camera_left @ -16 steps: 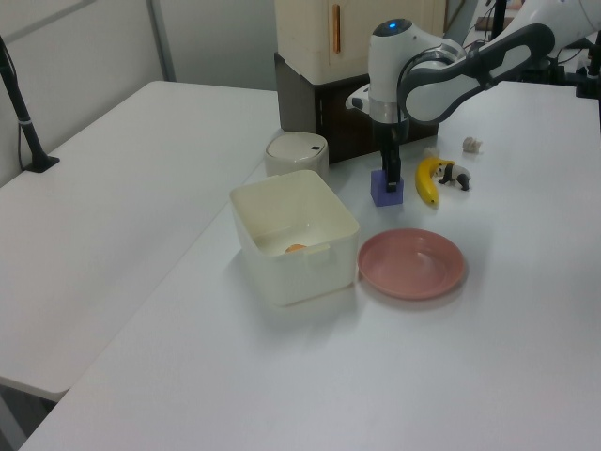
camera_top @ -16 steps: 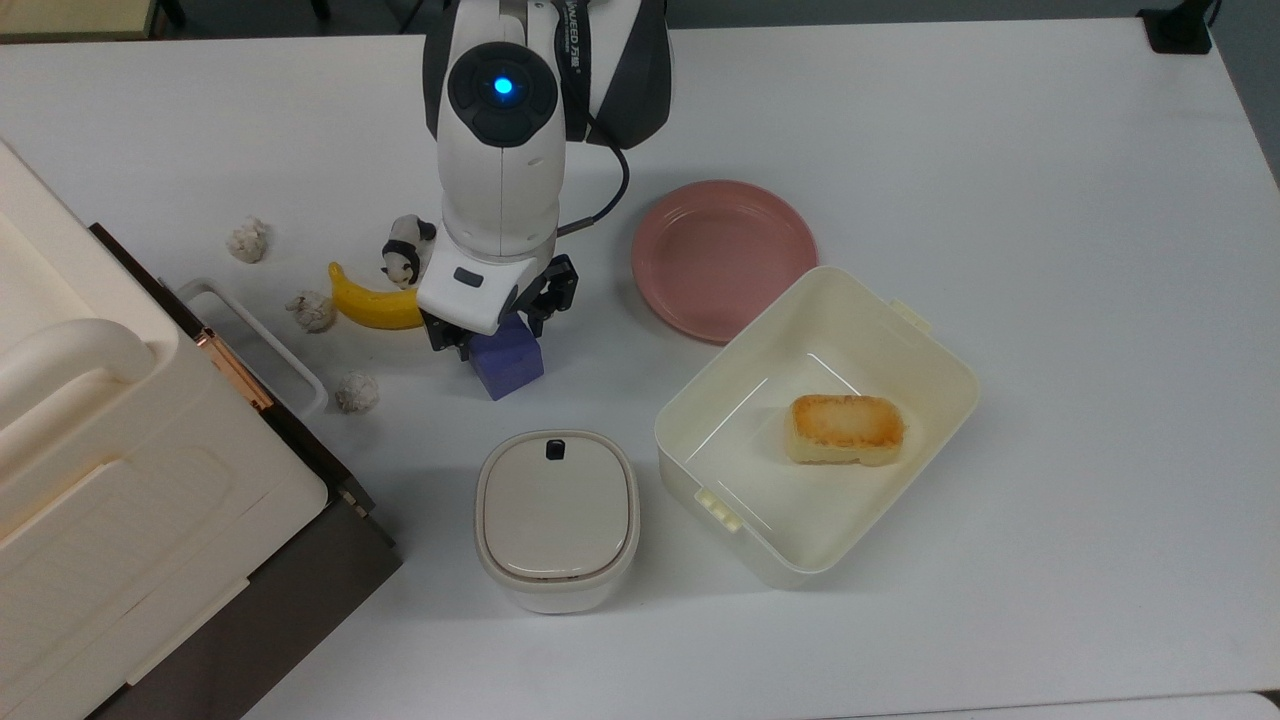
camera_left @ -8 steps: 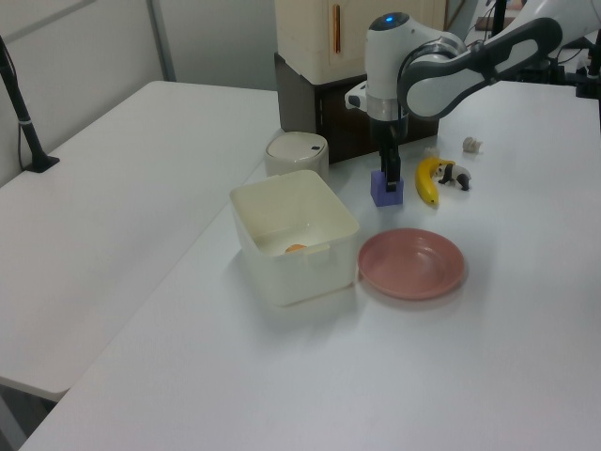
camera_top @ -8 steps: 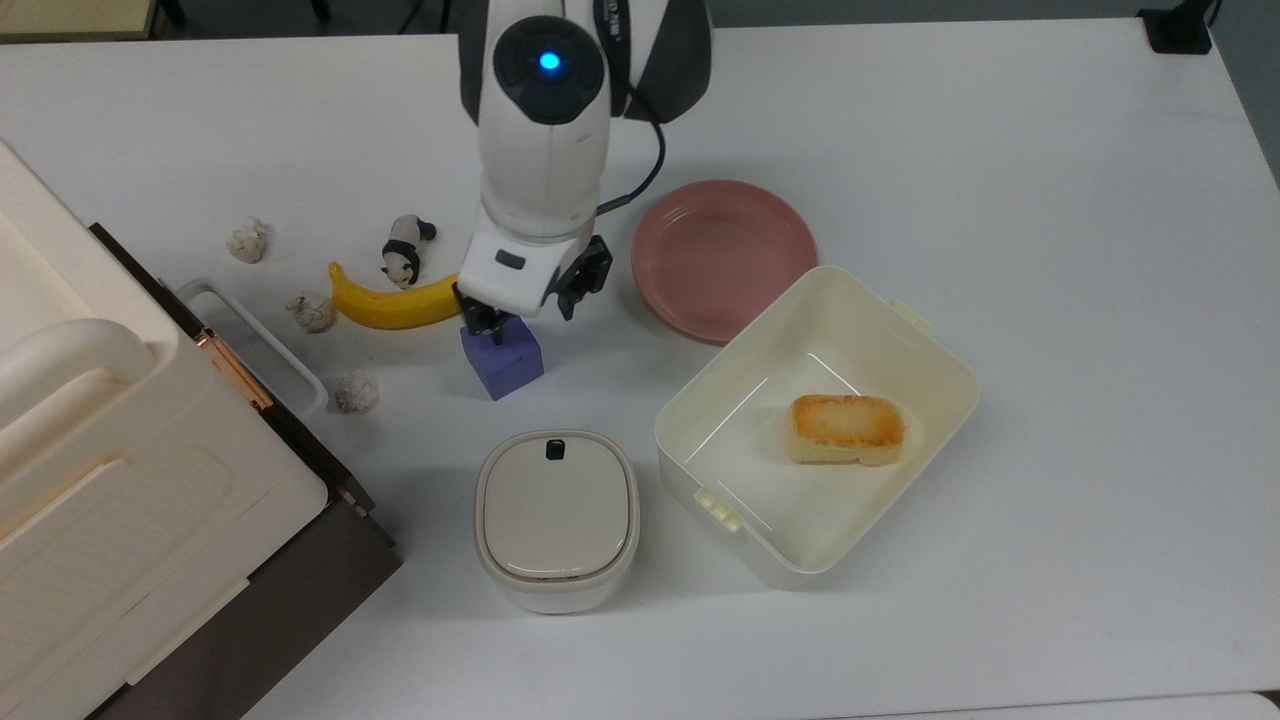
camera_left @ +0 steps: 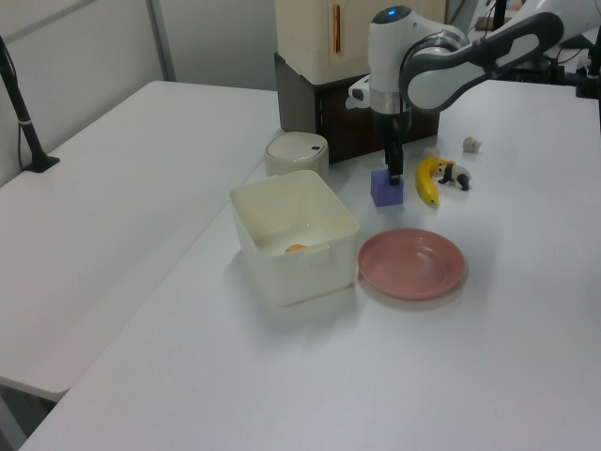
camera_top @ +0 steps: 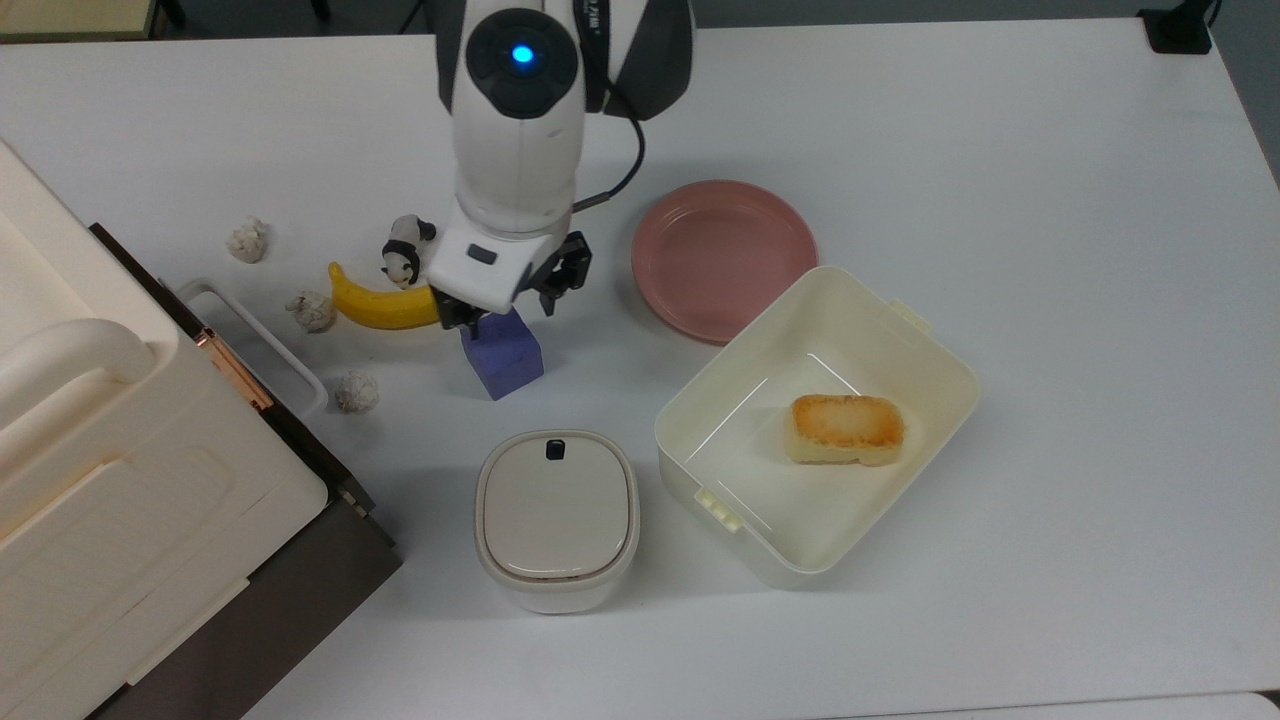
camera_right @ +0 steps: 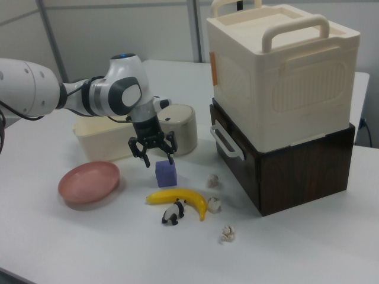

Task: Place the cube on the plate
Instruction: 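Close the gripper on the purple cube and lift it, then carry the purple cube over and lower it onto the pink plate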

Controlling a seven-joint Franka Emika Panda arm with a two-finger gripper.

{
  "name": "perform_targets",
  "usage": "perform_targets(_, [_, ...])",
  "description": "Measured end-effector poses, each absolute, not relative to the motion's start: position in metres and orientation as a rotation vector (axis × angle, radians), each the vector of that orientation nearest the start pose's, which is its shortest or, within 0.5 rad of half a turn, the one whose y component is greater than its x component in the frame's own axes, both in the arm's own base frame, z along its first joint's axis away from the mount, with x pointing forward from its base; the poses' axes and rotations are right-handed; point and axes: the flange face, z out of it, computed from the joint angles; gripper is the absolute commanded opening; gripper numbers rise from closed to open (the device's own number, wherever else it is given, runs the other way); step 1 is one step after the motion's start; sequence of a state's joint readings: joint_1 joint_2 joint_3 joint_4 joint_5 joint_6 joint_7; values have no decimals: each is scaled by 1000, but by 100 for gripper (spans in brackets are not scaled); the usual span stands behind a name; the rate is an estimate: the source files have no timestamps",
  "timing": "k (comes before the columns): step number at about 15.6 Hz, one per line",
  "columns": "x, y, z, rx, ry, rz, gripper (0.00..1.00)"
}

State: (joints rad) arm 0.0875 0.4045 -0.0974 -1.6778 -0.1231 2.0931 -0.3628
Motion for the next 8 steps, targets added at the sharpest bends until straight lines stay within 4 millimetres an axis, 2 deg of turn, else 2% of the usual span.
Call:
perform_targets(3, [665, -16, 366, -3223, -676, 34, 80])
perform_targets(6, [668, -15, 348, -3223, -687, 51, 79])
perform_targets(8, [670, -11, 334, -3220, -696, 65, 68])
